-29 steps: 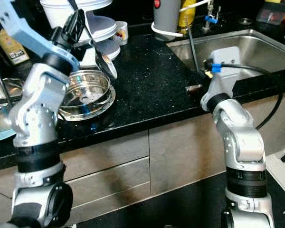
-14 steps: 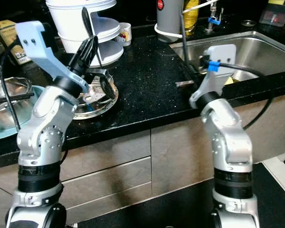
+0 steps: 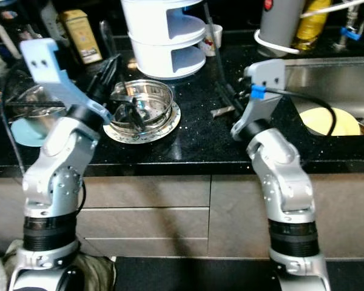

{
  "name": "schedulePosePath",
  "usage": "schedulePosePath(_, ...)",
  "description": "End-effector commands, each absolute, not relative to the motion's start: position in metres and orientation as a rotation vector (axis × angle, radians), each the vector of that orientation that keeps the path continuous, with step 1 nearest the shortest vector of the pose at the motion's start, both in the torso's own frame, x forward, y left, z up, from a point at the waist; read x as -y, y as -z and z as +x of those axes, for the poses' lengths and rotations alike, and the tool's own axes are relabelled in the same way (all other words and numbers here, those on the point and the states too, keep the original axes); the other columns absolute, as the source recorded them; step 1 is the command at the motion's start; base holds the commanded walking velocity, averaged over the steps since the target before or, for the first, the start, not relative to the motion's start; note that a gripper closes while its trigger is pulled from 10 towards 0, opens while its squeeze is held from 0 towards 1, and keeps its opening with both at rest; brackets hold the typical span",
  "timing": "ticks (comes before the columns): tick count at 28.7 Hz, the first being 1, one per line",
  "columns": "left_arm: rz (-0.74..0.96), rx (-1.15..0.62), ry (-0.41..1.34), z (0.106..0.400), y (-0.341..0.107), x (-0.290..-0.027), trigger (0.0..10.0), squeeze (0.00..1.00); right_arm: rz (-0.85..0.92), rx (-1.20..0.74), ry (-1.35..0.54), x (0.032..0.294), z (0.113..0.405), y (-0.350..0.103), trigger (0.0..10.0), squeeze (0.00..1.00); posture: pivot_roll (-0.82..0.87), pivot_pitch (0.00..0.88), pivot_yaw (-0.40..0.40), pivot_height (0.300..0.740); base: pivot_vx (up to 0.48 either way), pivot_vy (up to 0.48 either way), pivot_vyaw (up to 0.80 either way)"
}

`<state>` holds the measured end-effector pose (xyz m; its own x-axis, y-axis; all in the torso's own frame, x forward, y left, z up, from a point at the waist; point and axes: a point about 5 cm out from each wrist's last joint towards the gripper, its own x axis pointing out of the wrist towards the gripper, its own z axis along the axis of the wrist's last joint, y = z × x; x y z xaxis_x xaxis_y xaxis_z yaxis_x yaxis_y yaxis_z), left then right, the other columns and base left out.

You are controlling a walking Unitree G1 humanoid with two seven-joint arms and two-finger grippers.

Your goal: Kitchen organization

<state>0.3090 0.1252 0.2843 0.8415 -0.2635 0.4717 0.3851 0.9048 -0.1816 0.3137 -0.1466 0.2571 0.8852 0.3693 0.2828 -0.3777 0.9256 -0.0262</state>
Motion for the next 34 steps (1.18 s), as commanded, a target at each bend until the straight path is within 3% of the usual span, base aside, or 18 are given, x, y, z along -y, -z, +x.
schedulePosePath(1,-0.272,0.452,0.333,0.3096,-0.2819,-0.1273,10.0,0.00,0.033,0.294,-0.381,0.1475,0.3127,-0.2575,10.0,0.00,-0.01,0.000,0.016,0.736,0.000,-0.382,0.00)
schedulePosePath(34,-0.304,0.460,0.341,0.3131,-0.2835,-0.1260,10.0,0.00,-0.009,0.273,-0.343,0.1509,0.3170,-0.2556,10.0,0.00,-0.01,0.000,0.018,0.736,0.000,-0.387,0.00)
